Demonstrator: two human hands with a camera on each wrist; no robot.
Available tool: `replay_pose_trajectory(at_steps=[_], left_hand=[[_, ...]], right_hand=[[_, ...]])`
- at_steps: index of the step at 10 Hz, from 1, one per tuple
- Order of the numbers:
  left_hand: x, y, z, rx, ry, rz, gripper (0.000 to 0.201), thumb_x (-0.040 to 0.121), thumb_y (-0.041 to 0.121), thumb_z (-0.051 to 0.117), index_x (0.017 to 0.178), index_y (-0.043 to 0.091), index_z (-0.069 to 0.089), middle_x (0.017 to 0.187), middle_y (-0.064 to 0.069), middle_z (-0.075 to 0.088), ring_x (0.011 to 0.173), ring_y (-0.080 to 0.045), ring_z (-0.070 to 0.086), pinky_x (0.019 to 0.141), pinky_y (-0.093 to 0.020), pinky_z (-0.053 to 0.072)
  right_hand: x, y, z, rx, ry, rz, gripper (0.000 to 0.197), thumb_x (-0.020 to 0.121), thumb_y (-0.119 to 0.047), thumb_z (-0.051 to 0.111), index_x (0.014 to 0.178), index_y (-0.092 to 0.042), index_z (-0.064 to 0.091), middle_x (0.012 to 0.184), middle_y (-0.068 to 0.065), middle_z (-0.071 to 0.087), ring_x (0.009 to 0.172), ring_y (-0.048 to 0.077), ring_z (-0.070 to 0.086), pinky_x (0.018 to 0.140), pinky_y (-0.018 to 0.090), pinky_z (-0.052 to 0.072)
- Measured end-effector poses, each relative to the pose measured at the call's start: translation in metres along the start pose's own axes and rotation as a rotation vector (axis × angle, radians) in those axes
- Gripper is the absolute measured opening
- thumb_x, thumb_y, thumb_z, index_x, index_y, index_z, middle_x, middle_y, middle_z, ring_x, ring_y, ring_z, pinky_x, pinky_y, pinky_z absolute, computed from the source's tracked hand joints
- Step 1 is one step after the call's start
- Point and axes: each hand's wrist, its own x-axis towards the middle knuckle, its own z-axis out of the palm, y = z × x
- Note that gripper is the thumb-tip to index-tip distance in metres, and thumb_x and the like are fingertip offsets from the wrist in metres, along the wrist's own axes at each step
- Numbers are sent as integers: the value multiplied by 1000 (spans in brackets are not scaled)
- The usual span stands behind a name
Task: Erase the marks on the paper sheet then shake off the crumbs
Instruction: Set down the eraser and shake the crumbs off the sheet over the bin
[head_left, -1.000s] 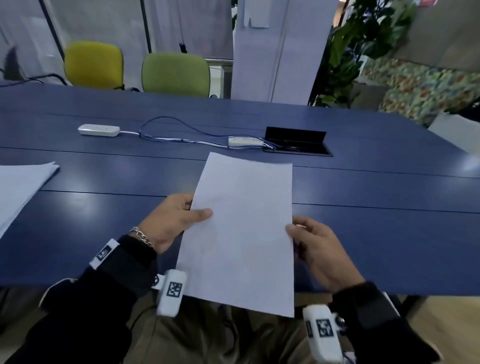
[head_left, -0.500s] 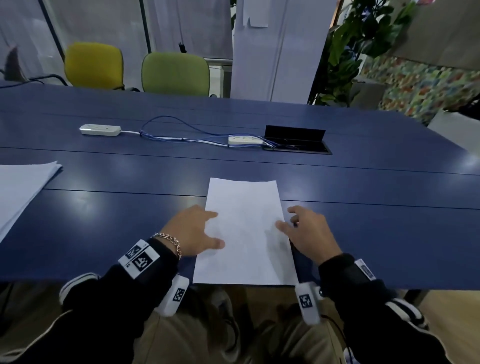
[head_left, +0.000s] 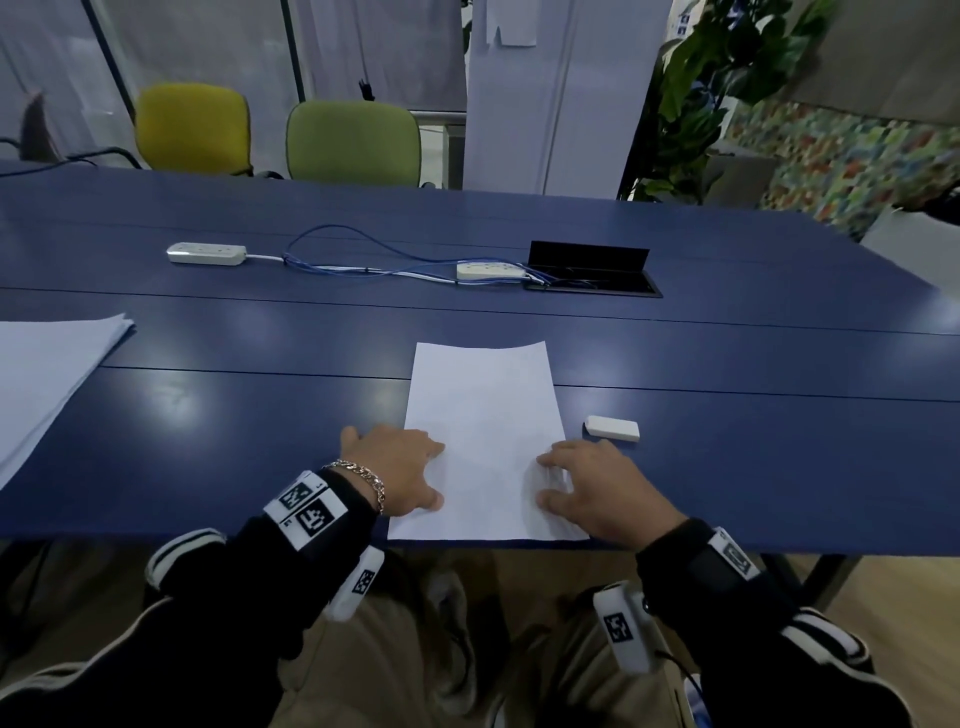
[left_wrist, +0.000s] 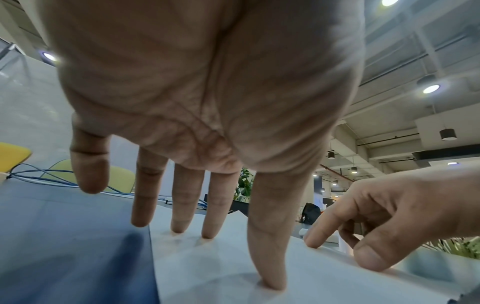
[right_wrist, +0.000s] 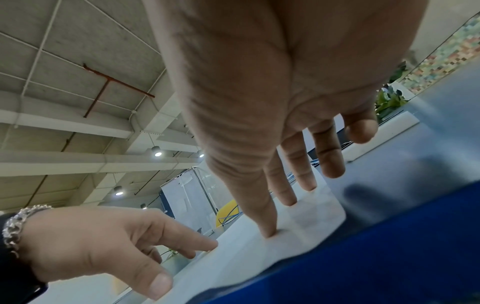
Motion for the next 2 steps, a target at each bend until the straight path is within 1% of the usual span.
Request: replay_pose_trajectory(at_steps=[1, 2], left_hand=[[3, -2, -1, -28, 15, 3, 75, 96, 60, 59, 162, 40, 30, 167, 13, 34, 151, -24, 32, 117, -51, 21], [-1, -8, 7, -149, 109, 65, 84, 93, 63, 62, 164, 43, 20, 170, 12, 27, 154, -22, 27, 121, -52, 19]], right_hand=[[4, 2, 3, 22, 12, 4, 56, 94, -53, 57, 145, -31, 50, 154, -8, 45, 137, 24, 42, 115, 45, 36], [1, 8, 9, 170, 149, 4, 54, 96, -51, 58, 146, -35, 48, 152, -14, 45, 137, 13, 42, 115, 35, 36]])
